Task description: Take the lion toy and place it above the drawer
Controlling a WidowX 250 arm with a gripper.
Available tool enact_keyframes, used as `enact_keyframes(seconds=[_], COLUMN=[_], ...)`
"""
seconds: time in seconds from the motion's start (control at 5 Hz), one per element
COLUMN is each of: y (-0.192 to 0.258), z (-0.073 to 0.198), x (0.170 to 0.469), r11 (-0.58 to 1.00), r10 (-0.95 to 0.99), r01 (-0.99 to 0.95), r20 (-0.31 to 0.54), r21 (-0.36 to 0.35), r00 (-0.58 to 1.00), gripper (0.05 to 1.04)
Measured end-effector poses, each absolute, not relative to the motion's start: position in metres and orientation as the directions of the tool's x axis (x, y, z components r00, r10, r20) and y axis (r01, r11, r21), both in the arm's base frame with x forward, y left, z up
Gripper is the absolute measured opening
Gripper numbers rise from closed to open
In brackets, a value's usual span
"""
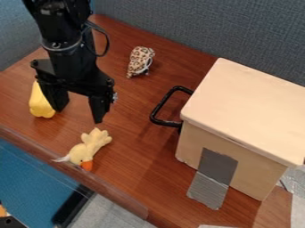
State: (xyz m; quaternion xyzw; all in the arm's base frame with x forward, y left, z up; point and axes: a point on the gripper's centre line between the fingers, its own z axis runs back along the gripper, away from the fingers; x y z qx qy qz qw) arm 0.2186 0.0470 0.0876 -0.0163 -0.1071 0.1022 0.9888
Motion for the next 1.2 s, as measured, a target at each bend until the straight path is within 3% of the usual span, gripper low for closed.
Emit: enact_keyframes(seconds=[0.2,0.4,0.8,1.2], y=[0.046,0.048,0.065,0.081], z=[0.084,0.082,0.093,0.096], x=[0.218,0.236,0.311,0.381], r11=[0.977,0.968,0.94,0.933], r10=[0.212,0.247,0.33,0.36], r01=[-0.205,-0.236,-0.305,-0.339], r20=[0.189,0.146,0.184,0.275], r21=[-0.06,-0.087,-0.152,-0.123], r00=[0.959,0.958,0.926,0.892], gripper=[1.0,0.999,0.999,0.999])
